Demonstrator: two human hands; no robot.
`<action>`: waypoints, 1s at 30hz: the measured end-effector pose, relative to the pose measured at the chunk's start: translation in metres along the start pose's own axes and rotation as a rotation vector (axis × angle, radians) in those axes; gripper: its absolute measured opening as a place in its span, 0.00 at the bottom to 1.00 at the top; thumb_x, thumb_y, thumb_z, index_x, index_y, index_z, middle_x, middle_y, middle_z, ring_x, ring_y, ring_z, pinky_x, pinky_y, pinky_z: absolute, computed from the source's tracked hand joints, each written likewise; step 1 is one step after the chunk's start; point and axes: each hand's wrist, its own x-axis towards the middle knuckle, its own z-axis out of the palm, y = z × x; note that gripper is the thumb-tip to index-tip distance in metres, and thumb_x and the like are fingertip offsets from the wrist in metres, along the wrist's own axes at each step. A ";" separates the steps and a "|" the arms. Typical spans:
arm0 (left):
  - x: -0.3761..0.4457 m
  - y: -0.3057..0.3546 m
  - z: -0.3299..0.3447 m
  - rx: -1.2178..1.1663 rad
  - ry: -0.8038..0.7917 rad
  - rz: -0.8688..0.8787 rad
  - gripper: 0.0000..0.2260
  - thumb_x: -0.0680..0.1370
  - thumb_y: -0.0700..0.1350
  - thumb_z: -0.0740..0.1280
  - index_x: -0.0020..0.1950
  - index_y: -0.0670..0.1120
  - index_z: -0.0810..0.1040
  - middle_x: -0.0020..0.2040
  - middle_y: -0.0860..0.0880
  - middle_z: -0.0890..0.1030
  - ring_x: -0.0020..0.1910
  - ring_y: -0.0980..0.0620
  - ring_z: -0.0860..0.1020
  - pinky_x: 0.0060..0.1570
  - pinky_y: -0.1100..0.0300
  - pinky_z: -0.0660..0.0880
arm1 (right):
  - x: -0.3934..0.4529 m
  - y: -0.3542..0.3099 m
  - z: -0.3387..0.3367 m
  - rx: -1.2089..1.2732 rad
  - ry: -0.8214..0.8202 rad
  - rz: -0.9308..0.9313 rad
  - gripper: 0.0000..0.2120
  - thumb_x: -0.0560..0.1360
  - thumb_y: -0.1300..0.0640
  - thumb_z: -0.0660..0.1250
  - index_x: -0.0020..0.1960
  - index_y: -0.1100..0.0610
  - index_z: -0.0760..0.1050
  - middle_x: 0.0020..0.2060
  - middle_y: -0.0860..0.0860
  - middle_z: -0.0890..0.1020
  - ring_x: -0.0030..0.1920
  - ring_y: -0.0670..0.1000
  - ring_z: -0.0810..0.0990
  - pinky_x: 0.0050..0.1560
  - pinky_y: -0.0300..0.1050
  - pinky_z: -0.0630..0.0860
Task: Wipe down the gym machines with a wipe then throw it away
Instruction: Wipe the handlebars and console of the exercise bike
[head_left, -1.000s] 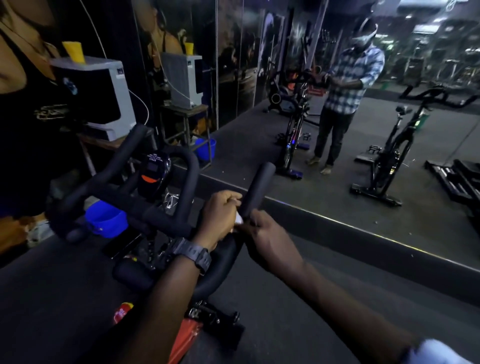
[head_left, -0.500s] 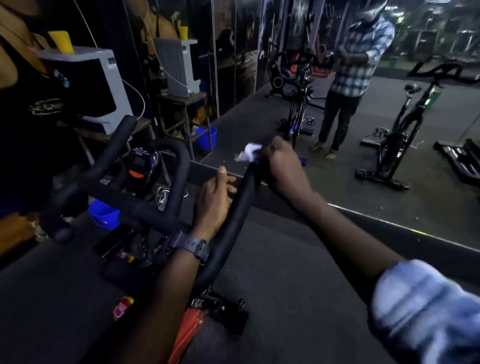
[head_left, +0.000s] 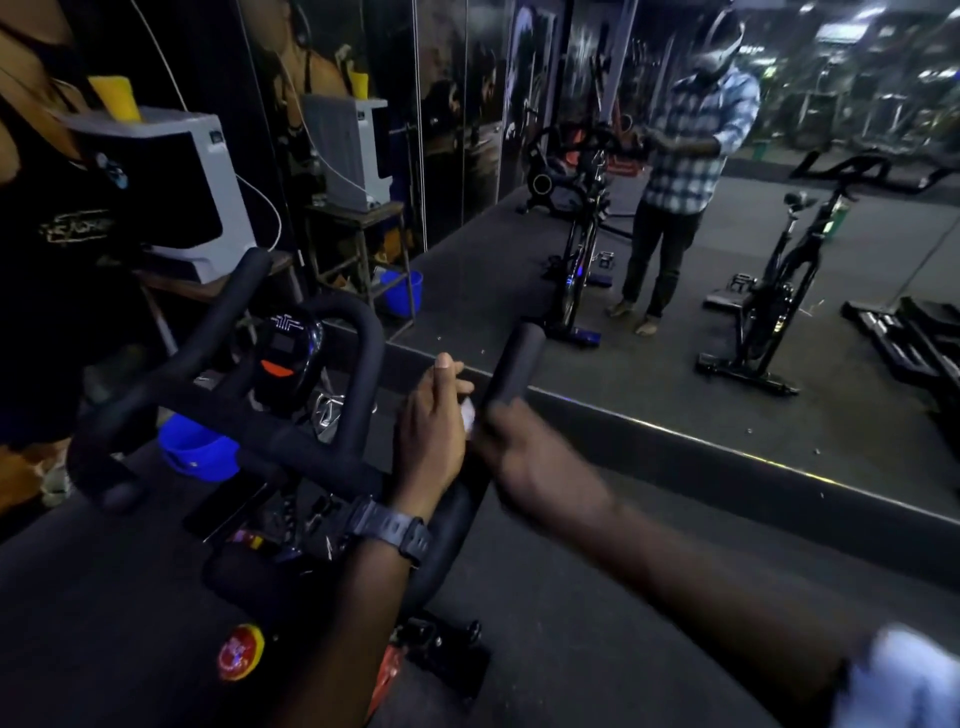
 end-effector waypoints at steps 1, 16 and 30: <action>0.001 0.001 -0.001 -0.016 -0.008 -0.009 0.25 0.73 0.73 0.47 0.46 0.60 0.78 0.49 0.54 0.84 0.48 0.48 0.82 0.56 0.40 0.77 | -0.015 0.001 0.011 0.057 0.017 -0.057 0.11 0.80 0.51 0.60 0.55 0.55 0.76 0.50 0.53 0.77 0.51 0.51 0.74 0.52 0.45 0.73; 0.005 -0.001 0.006 0.137 -0.161 0.020 0.25 0.75 0.70 0.52 0.48 0.59 0.83 0.50 0.51 0.85 0.51 0.50 0.82 0.58 0.42 0.77 | 0.010 0.042 0.018 0.194 0.582 0.360 0.07 0.75 0.64 0.66 0.51 0.59 0.80 0.44 0.55 0.80 0.44 0.55 0.78 0.45 0.50 0.75; 0.011 0.019 0.034 0.444 -0.033 0.222 0.09 0.75 0.44 0.72 0.55 0.48 0.82 0.50 0.50 0.79 0.43 0.57 0.79 0.48 0.56 0.78 | 0.059 0.095 0.016 1.669 0.345 0.750 0.07 0.78 0.69 0.59 0.52 0.62 0.74 0.42 0.56 0.77 0.41 0.48 0.76 0.41 0.38 0.78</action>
